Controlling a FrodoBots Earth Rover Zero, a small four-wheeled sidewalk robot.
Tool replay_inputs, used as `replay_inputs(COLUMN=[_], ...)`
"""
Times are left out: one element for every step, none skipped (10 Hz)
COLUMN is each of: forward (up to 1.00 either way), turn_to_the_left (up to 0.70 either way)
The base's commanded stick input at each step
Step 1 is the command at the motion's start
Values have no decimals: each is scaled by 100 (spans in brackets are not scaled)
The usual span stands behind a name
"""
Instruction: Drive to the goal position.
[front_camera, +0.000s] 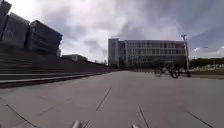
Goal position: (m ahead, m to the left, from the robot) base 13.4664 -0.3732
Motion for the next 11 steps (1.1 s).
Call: replay_inputs(forward=[70,70,70,70,70,70,70,70,70,70,70], turn_to_the_left=[-13,-18,0,0,0,0,0,0,0,0,0])
